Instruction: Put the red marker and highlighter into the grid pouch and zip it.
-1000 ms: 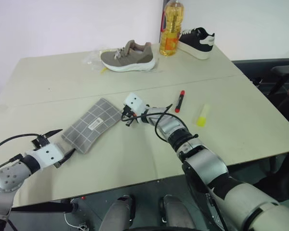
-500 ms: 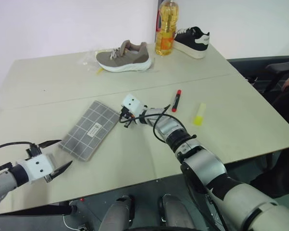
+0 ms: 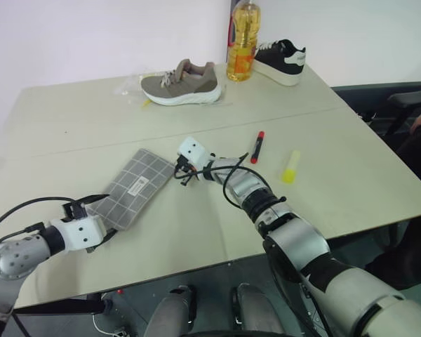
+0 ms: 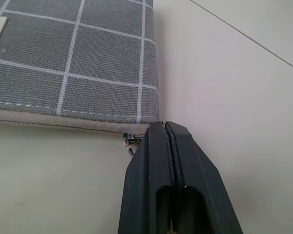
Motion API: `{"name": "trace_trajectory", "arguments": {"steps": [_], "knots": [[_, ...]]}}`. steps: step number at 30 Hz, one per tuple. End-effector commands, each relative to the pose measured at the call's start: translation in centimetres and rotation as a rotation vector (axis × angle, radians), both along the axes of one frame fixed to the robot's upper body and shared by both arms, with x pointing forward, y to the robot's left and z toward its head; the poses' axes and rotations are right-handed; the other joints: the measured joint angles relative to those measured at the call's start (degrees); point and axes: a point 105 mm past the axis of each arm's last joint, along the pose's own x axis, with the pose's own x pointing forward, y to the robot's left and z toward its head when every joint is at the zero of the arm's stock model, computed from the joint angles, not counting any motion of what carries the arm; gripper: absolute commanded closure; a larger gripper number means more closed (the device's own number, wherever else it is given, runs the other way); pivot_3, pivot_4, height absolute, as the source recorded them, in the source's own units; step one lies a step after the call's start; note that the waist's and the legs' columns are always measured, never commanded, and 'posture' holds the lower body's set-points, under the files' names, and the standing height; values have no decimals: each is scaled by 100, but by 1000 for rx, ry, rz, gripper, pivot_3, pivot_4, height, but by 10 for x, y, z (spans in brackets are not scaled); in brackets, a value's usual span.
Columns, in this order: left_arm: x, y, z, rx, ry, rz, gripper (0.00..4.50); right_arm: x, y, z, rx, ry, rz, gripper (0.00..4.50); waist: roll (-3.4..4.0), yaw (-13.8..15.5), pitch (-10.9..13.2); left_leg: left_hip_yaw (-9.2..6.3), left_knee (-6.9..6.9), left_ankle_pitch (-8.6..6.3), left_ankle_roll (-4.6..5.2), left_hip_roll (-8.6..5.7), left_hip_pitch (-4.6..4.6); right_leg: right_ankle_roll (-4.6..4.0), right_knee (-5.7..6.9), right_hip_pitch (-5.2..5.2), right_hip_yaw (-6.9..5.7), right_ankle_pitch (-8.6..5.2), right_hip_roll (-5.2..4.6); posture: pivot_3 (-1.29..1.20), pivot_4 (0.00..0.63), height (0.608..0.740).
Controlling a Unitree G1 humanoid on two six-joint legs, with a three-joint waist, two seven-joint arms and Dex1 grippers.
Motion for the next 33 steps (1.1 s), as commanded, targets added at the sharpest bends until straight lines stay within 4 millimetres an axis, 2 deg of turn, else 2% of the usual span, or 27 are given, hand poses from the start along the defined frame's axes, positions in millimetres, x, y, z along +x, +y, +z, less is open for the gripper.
{"name": "trace_trajectory", "arguments": {"steps": [1, 5, 10, 13, 18, 20, 23, 27, 30, 33], "knots": [[-1, -4, -10, 14, 6, -16, 0, 0, 7, 9, 26, -25, 15, 4462, 0, 2, 0, 0, 0, 0, 0, 0, 0, 0, 0, 0, 0, 0, 0, 0, 150, 740], [6, -3, -4, -11, -41, 2, 0, -1, 6, 7, 20, -25, 16, 4462, 0, 8, -1, -1, 0, 0, 0, 0, 3, 0, 0, 4, 1, 0, 0, 0, 150, 740], [8, -12, 1, -32, -81, -30, 0, -1, 7, 7, 16, -25, 21, 4462, -10, -4, -7, -2, 0, 0, 0, 0, 4, 0, 2, 2, 1, 0, 1, 0, 150, 740], [10, -14, 3, -39, -109, -31, 834, -1, 7, 7, 15, -26, 23, 4500, -13, -9, -8, -1, 0, 1, 1, 0, 4, 1, 2, 1, 2, 1, 1, 0, 150, 740], [8, -10, 2, -42, -103, -12, 3350, 0, 5, 9, 17, -37, 18, 4500, -14, -12, -9, -1, -1, 0, 0, 0, 3, 2, 2, -1, 2, 1, 1, 0, 150, 740], [8, -9, 2, -55, -112, -3, 4380, 6, -1, 15, 30, -69, -5, 4500, -14, -12, -9, -1, -1, 0, 0, 0, 3, 2, 2, -1, 2, 1, 2, 0, 150, 740], [12, -11, 10, -116, -142, 24, 4454, 19, -19, 39, 73, -179, -62, 4500, -13, 0, -9, -1, -1, 0, 0, 0, 3, 2, 2, -1, 2, 1, 2, 0, 150, 740], [18, -27, 24, -272, -156, 46, 4454, 26, -46, 63, 140, -243, -100, 4500, -20, 33, -13, -1, 5, 0, 0, -6, -1, 2, -1, 3, 3, 1, -4, 0, 150, 740], [20, -50, 32, -376, -134, 21, 4500, 23, -70, 77, 213, -222, -111, 3607, -22, 25, -14, -2, 5, 4, 7, -3, -1, 3, 0, 3, 3, 2, -3, 0, 150, 740], [21, -78, 39, -475, -98, -20, 4500, 1, -99, 87, 255, -177, -48, 2054, -20, 69, -13, -3, 7, 7, 11, -3, -5, 4, 0, 4, 3, 2, -3, 0, 150, 740]]}}
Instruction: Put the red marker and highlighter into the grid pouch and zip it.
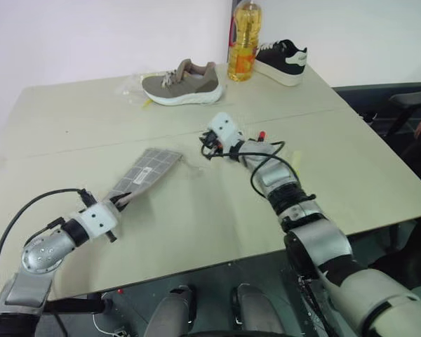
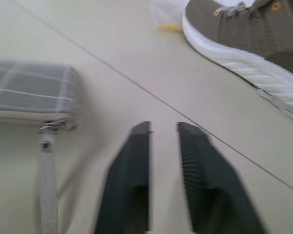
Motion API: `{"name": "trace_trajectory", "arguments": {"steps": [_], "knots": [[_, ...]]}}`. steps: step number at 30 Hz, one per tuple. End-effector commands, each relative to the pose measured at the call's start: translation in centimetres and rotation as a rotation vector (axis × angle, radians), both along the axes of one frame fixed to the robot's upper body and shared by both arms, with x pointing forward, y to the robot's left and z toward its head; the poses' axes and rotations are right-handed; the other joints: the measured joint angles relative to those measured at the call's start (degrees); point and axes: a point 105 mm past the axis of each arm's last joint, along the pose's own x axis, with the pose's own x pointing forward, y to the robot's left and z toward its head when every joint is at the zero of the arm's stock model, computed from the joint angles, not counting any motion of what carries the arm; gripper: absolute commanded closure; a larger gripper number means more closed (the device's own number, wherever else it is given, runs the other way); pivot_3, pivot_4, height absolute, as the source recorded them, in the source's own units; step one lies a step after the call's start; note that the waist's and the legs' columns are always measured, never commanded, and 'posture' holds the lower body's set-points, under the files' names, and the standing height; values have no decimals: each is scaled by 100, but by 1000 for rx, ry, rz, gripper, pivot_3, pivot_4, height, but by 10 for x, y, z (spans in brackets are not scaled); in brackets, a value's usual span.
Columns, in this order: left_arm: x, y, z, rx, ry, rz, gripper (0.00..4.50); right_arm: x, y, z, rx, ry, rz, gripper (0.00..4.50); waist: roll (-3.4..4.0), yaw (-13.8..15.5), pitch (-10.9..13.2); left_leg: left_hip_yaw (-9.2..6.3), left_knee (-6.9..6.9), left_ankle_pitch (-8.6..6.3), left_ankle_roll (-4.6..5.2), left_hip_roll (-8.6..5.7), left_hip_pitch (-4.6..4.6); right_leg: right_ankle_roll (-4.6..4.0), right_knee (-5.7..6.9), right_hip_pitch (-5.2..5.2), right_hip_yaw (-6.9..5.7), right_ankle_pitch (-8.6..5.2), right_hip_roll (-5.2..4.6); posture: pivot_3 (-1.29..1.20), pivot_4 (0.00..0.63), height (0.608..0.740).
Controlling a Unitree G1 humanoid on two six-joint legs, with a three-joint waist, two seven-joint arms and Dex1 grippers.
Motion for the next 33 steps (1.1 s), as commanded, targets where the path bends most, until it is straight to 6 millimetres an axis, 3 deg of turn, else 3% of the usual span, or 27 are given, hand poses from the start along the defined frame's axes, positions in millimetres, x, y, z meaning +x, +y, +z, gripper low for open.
{"name": "trace_trajectory", "arguments": {"steps": [1, 4, 10, 17, 19, 26, 27, 33], "knots": [[0, -28, 13, -96, 6, -62, 4500, -24, -18, 29, 65, -8, 96, 1614, 0, 30, 0, 0, 3, 0, 1, -1, -4, 1, -1, 1, 0, 0, -1, 0, 150, 740], [3, -43, 21, -163, 9, -84, 4500, -50, -27, 19, 13, 72, 184, 49, 0, 42, 0, 3, 9, 1, 2, 1, -20, 1, 0, 6, 2, 1, 1, 0, 150, 740], [7, -55, 22, -179, 21, -113, 4500, -50, -32, 14, 23, 119, 103, 49, 0, 1, 0, 0, 9, 2, 3, 10, -16, -10, 1, 2, 0, 3, 7, 0, 150, 740], [4, -60, 21, -199, 33, -137, 4500, -41, -25, 8, 61, 153, 39, 49, -1, 115, 0, 3, 15, 2, 3, 8, -24, -9, -12, 1, 1, 3, 4, 0, 150, 740], [2, -60, 21, -201, 36, -142, 4500, -39, -23, 6, 66, 155, 35, 805, -1, 138, 0, 3, 15, 2, 2, 7, -25, -9, -12, 0, 1, 4, 3, 0, 150, 740], [0, -59, 20, -196, 32, -128, 4500, -41, -19, 5, 47, 146, 45, 4209, -1, 131, 0, 3, 19, 2, 2, 5, -28, -13, -13, 1, 1, 2, 1, 0, 150, 740], [0, -59, 20, -195, 31, -125, 4500, -42, -19, 5, 32, 139, 51, 4448, -1, 130, 0, 3, 19, 2, 2, 5, -28, -13, -12, 0, 1, 2, 2, 0, 150, 740], [5, -66, 17, -205, 38, -119, 4500, -59, -11, 1, -178, 60, 158, 4448, -1, 131, -1, 3, 20, 2, 3, 5, -30, -12, -13, 0, 1, 2, 1, 0, 150, 740]]}}
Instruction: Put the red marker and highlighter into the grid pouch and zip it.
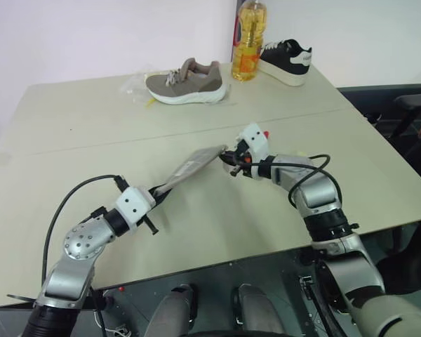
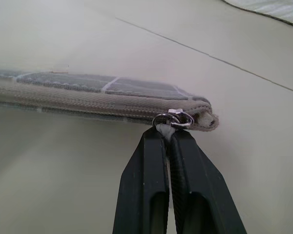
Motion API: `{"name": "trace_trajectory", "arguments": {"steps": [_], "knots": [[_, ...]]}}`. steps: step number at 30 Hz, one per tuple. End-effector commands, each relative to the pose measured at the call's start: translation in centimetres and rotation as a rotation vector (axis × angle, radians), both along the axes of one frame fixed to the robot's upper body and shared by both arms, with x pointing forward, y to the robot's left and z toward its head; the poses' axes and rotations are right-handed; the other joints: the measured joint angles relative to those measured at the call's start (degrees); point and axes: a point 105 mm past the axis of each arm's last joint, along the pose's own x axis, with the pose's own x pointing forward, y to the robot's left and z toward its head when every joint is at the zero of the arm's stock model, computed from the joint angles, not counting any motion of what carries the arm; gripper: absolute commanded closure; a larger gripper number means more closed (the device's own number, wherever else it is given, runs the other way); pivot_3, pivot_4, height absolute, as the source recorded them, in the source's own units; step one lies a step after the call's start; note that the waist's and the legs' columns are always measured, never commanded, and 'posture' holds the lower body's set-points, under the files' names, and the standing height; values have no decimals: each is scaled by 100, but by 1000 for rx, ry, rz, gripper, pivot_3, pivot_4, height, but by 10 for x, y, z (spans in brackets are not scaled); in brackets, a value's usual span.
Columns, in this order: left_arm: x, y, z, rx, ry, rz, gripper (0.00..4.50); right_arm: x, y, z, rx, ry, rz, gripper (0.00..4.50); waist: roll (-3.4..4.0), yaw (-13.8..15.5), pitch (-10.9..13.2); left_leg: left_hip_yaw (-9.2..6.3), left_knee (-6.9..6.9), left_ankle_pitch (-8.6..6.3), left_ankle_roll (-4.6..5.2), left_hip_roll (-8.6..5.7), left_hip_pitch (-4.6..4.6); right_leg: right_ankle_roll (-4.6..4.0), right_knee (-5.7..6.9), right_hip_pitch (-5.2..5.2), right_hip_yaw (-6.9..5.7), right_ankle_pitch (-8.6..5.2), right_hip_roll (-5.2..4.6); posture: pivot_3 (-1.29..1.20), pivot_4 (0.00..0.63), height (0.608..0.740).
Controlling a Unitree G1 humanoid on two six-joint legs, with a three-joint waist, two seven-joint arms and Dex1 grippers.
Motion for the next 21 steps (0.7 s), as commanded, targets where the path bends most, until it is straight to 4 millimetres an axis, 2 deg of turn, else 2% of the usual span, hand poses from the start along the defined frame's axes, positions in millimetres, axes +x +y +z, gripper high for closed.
{"name": "trace_trajectory", "arguments": {"steps": [1, 7, 12, 21], "knots": [[4, -10, 9, -15, -40, -3, 4500, -15, 18, 15, -72, -103, 120, 4448, 0, 3, 0, 0, 0, 0, 0, 0, -1, 0, 0, -1, 0, 0, -1, 0, 150, 740], [9, -25, 4, -26, -21, -14, 4500, -32, 28, 16, -175, -158, 212, 4448, -2, 5, -1, 0, 1, 0, 0, -1, -1, 1, 0, 1, -1, 0, -1, 0, 150, 740], [22, -40, -3, -25, -5, -12, 4500, -56, 39, 22, -243, -204, 349, 4448, -3, 14, -1, -2, 4, 0, 0, -1, -2, 3, 0, 2, -3, 1, 0, 0, 150, 740], [40, -63, -3, -42, -27, 8, 4500, -89, 54, 27, -268, -222, 499, 4448, -9, 31, -3, -6, 19, 0, 0, -3, -9, 5, -1, 5, -8, 2, -1, 0, 150, 740]]}}
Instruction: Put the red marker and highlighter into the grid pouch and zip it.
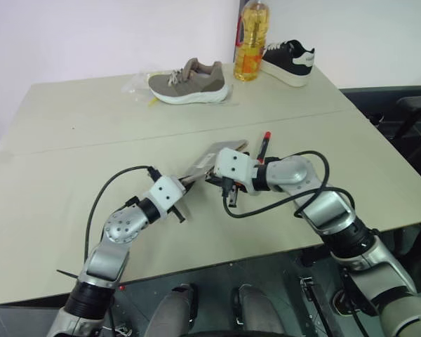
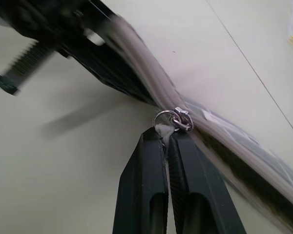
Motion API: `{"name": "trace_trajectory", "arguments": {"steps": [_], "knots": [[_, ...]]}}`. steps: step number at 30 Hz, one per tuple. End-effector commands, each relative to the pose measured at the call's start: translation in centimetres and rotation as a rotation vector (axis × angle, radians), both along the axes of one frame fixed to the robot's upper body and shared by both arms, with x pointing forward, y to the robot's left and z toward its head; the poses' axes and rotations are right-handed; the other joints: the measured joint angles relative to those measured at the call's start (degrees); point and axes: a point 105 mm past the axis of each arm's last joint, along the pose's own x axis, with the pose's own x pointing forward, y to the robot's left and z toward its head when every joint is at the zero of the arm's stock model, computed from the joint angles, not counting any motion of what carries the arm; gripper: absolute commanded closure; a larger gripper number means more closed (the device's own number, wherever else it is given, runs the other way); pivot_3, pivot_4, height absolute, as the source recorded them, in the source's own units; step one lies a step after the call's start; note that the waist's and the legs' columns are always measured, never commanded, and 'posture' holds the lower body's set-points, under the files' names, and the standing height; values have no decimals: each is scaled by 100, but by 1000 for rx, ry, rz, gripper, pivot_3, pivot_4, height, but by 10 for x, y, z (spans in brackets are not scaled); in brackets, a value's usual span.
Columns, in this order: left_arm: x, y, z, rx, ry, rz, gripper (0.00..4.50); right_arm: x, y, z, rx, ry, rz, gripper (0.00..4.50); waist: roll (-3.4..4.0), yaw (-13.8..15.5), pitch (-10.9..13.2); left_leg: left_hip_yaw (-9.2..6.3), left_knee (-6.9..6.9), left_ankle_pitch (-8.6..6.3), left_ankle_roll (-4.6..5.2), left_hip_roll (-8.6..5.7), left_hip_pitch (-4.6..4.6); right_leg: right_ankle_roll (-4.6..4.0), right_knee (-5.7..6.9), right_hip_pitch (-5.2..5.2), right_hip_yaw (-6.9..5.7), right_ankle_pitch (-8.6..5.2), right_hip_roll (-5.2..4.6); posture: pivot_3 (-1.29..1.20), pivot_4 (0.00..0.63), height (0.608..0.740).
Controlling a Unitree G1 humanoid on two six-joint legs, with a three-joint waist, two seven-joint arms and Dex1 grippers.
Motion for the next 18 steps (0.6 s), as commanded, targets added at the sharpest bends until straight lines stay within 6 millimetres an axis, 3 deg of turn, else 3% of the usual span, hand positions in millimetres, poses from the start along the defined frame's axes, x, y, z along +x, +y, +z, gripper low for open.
{"name": "trace_trajectory", "arguments": {"steps": [1, 10, 11, 12, 16, 17, 18], "knots": [[6, -6, 4, -9, -23, 22, 4500, -25, 22, 12, 28, -33, 135, 4448, -1, -6, -1, 0, 1, 0, 0, 0, 0, 0, 0, 0, 0, 0, 0, 0, 150, 740], [8, -4, 5, -20, -30, 60, 4500, -25, 25, 9, 80, -1, 101, 4448, -2, -11, -1, -1, 4, 0, 0, 0, -2, 2, 1, 0, -1, 1, 0, 0, 150, 740], [8, -2, 7, -32, -32, 68, 4500, -24, 23, 11, 83, 5, 99, 3799, -2, -16, -1, -1, 5, 0, 0, 0, -2, 2, 1, 0, -1, 1, 0, 0, 150, 740], [7, -1, 9, -42, -35, 73, 4500, -21, 19, 12, 84, 7, 93, 3512, -2, -24, -1, -1, 5, 0, 0, 0, -1, 2, 1, 0, -1, 1, 1, 0, 150, 740], [7, 4, 11, -49, -41, 91, 4500, -7, 0, 20, 109, 1, 37, 1514, -2, -9, -1, -2, 8, 0, 0, 0, -2, 5, 1, 1, -3, 3, 2, 0, 150, 740], [7, 7, 11, -50, -41, 94, 4500, -3, -8, 22, 116, -1, 13, 1113, -2, 4, -1, -2, 12, 0, 0, -1, -3, 8, 1, 3, -3, 4, 1, 0, 150, 740], [6, 9, 12, -52, -41, 97, 4500, 1, -15, 23, 119, -6, -13, 1113, -2, 11, -1, -3, 19, -1, 0, -1, -3, 9, 0, 7, -3, 5, 1, 0, 150, 740]]}}
